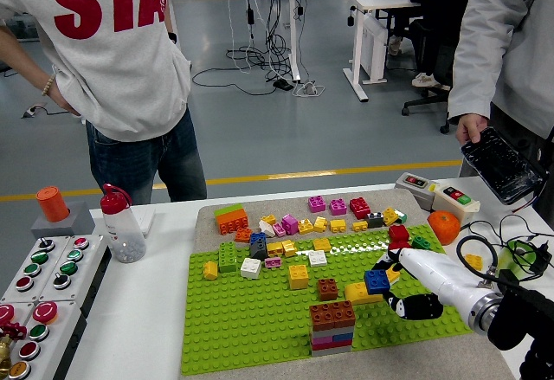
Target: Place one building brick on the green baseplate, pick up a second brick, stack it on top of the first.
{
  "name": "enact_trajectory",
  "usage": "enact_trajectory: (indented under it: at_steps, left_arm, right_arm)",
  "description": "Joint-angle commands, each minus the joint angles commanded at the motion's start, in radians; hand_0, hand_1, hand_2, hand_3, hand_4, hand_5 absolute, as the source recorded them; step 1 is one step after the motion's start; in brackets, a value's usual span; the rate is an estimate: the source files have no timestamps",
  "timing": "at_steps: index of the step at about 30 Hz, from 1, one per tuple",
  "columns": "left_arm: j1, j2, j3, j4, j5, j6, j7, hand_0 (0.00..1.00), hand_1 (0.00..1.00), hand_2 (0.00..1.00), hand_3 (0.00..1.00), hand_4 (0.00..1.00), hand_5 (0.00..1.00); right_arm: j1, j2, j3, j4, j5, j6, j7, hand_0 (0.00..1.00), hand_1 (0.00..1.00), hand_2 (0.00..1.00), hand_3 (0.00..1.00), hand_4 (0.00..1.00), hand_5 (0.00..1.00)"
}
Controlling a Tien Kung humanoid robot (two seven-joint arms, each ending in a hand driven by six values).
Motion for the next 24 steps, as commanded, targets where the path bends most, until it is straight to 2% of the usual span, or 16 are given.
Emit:
enact_trajectory:
  at_steps: [6,11,17,24]
  left_arm:
    - [0.005,0.000,-0.005,0.000,0.009,-0.001,0.001,0.662,0.681,0.699,0.577,0.301,0.998]
    - [0.008,-0.001,-0.007,0.000,0.014,-0.001,0.002,0.662,0.682,0.699,0.576,0.301,0.998]
    - [0.009,0.000,-0.009,0.000,0.016,-0.002,0.002,0.662,0.682,0.699,0.576,0.301,0.998]
    - [0.007,0.001,-0.004,0.000,0.005,-0.001,0.001,0.662,0.683,0.698,0.575,0.300,0.998]
  right_arm:
    - [-0.008,0.008,-0.001,-0.081,-0.004,-0.007,0.013,0.898,0.763,0.756,0.575,0.469,0.170]
    - [-0.015,0.009,0.003,-0.093,-0.005,-0.010,0.017,0.898,0.763,0.758,0.575,0.469,0.173]
    - [-0.023,0.000,0.037,-0.029,0.000,-0.008,0.020,0.898,0.763,0.758,0.575,0.469,0.174]
    - [-0.026,-0.022,0.081,0.080,0.045,0.006,0.022,0.894,0.761,0.758,0.574,0.469,0.174]
